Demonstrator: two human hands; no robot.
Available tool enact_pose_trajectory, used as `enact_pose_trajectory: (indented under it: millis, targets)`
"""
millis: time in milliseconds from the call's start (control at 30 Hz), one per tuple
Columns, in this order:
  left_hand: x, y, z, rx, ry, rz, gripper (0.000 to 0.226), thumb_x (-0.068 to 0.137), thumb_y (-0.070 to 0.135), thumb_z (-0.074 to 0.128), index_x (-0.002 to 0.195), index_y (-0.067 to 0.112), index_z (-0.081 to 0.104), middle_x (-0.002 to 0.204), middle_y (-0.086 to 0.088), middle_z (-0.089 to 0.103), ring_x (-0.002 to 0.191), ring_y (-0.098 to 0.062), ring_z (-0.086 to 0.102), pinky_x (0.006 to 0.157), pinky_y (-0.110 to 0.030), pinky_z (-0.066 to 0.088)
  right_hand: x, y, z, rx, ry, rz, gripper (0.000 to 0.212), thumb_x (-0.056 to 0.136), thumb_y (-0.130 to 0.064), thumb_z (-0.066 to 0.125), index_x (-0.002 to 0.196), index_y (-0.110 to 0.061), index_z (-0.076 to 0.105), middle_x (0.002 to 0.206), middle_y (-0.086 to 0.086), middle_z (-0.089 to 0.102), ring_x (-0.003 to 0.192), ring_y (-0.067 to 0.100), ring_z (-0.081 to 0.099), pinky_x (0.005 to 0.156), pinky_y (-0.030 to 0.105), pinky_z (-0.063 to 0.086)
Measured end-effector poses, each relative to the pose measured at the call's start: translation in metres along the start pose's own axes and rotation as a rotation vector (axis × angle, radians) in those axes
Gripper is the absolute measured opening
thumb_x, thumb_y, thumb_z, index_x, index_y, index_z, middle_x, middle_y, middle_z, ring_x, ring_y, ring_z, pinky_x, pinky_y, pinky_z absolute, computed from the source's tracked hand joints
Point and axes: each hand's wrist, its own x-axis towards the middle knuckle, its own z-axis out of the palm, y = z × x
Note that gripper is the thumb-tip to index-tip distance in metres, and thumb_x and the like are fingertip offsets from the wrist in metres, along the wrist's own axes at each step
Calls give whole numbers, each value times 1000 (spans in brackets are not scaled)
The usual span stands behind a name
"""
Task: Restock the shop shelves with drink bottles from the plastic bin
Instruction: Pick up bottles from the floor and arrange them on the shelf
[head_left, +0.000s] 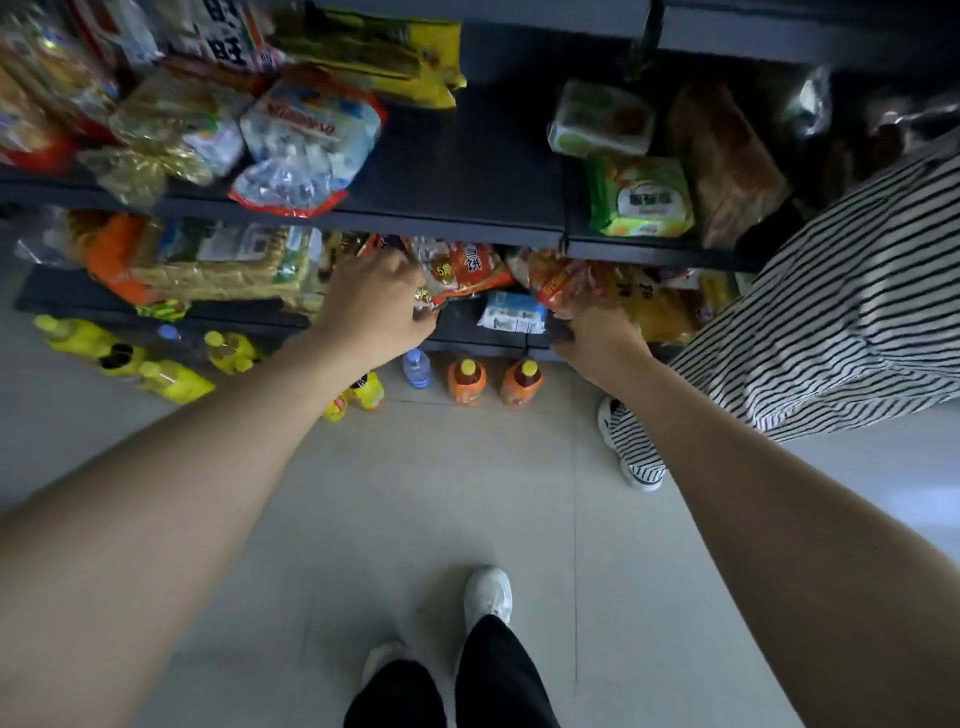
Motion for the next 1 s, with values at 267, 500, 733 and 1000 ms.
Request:
enact_pose_trajectory:
  millis: [267,500,733,1000]
  targets:
    - [47,-5,131,-10,3,35,44,78,34,47,101,0,63,104,-21,62,96,-37,57,78,-42,45,76,49,115,64,-20,85,47,86,-33,62,128,-16,49,130,10,51,120,30,47,100,43,41]
    - [82,-17,267,-47,14,68,41,82,31,55,110,1,60,111,-20,59,104,-37,54,83,-42,42,151,83,226,146,33,176,47,89,-35,58,131,-17,46,133,10,52,122,29,48,102,43,41]
    - [123,-19,380,-65,127,129,41,85,28,60,117,2,57,118,-19,58,111,-35,51,89,-40,40,219,112,314,192,155,165,49,86,-30,61,132,-19,48,135,7,52,121,26,50,99,39,40]
    - [160,-11,445,-108,201,125,45,87,28,58,124,4,52,128,-17,52,119,-35,45,95,-41,37,258,135,350,342,245,57,72,83,-32,69,144,-17,34,143,7,43,128,24,43,95,32,41]
